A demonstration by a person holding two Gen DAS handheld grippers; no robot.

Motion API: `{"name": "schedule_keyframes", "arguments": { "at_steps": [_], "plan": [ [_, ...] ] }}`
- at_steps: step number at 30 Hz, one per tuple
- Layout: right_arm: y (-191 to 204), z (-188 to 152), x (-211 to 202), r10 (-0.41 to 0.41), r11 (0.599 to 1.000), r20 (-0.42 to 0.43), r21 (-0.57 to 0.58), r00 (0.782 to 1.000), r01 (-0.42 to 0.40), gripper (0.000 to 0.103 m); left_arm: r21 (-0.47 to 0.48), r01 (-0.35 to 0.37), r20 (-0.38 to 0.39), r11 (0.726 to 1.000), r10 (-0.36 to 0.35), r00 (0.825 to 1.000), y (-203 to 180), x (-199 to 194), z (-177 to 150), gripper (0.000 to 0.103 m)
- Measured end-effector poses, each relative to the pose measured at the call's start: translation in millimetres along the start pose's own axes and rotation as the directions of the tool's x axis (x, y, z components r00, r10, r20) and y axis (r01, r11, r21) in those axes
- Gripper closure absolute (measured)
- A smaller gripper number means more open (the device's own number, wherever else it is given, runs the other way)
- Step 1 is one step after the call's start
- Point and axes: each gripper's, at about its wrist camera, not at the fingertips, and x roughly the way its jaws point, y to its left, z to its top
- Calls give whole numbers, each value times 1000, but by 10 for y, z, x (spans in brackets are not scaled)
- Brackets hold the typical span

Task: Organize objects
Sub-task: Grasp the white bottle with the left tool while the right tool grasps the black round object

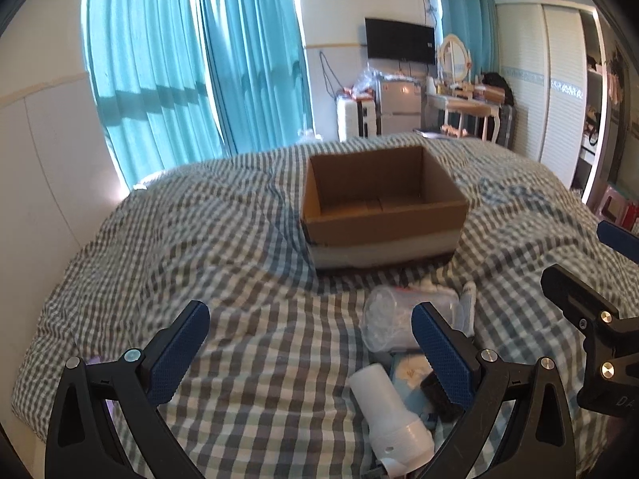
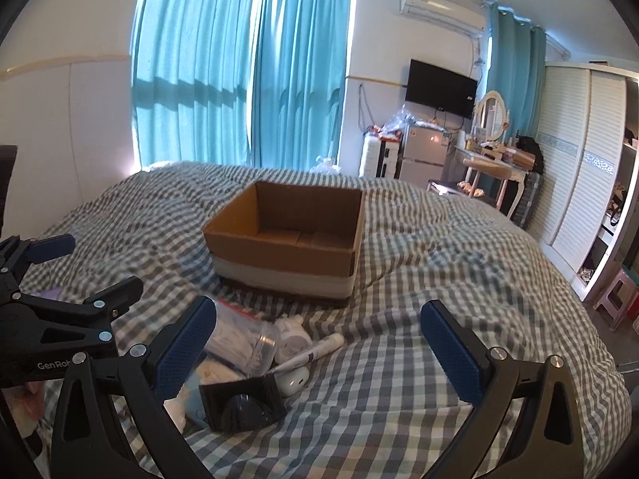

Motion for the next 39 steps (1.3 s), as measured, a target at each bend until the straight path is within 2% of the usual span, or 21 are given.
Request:
{"name": "schedule_keyframes", "arguments": {
  "at_steps": [7,14,16,21,27,29,31,35,39],
  "plan": [
    [16,-226,219,0,1000,-77,-6,997,0,0,11,32,-153,999,-30,988,-65,334,-284,0],
    [45,-383,330,10,1000,-122,-17,992,-12,0,24,104,-240,994,-95,966,-239,518,-531,3],
    [57,-412,353,8,1000,-132,-22,991,-11,1,25,139,-262,990,-128,957,-284,539,-577,11],
    [60,-425,356,11,1000,-136,-19,991,-14,1,53,222,-295,974,-197,935,-399,577,-636,40],
    [55,-430,352,15,1000,-134,-15,991,-17,1,41,264,-296,964,-240,925,-370,495,-593,57],
    [59,-424,345,20,1000,-133,-14,991,-22,1,31,272,-274,962,-254,928,-308,409,-528,59],
    [67,-419,345,30,999,-133,-14,991,-32,1,26,278,-246,960,-263,933,-266,331,-453,68],
    [115,-423,370,66,998,-151,-14,986,-69,1,8,268,-189,963,-262,946,-122,207,-313,69],
    [215,-482,467,106,993,-196,-34,975,-115,1,-8,265,-174,964,-262,949,-42,181,-279,69]
  ]
}}
